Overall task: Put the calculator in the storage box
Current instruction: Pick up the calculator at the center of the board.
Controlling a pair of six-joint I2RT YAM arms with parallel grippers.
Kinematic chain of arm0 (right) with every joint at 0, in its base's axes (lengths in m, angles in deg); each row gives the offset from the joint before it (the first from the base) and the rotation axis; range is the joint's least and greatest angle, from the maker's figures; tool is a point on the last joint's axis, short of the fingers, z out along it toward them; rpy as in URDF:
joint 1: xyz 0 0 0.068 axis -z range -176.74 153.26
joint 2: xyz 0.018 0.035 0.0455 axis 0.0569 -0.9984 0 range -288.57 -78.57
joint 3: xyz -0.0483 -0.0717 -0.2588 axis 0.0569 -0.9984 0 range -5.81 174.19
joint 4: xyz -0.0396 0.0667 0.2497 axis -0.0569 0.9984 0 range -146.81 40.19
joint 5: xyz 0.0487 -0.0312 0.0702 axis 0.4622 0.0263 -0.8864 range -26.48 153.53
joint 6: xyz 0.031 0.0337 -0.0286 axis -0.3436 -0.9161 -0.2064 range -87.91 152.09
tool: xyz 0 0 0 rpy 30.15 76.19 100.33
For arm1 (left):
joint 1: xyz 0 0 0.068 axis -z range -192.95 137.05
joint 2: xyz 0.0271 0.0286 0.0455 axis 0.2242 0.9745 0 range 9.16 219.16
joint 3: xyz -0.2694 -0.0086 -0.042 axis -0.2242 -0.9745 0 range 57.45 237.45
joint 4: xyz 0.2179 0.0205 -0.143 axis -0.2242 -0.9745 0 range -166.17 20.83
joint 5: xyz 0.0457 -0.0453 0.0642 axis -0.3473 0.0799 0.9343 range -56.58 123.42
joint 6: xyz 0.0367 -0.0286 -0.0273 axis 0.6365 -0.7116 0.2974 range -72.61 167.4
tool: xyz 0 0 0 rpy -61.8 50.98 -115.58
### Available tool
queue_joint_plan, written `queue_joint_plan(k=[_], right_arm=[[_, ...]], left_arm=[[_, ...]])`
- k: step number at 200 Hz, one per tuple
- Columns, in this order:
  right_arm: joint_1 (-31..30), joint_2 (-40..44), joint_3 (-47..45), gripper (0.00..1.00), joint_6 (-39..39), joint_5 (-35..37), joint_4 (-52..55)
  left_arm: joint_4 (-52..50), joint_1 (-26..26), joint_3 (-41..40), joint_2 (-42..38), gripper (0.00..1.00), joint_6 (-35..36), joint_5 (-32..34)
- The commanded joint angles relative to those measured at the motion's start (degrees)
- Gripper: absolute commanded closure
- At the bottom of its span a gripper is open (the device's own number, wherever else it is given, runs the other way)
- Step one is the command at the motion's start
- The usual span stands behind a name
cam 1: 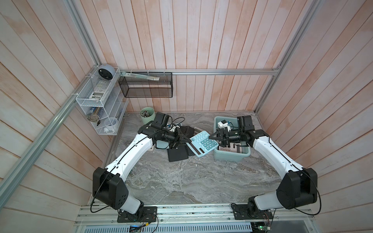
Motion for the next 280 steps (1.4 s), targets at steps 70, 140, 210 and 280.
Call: queue_joint_plan(k=[70, 140, 210, 280], right_arm=[[-0.09, -1.5, 0.79, 0.91, -3.98, -4.83, -7.7], [9.76, 1.67, 3.28, 1.0, -0.7, 8.19, -6.26], [24.49, 2.18, 3.86, 1.0, 6.43, 24.24, -3.88], [25.87, -10.26, 7.01, 1.0, 7.04, 27.32, -14.19]], left_arm=[[9.0, -0.88, 2.94, 7.21, 0.9, -2.64, -2.66], [6.82, -4.71, 9.52, 10.97, 0.0, -1.01, 1.05], [5.82, -5.44, 14.93, 15.67, 0.0, -0.16, 1.93], [3.6, -7.37, 17.8, 18.08, 0.0, 0.99, 2.07]])
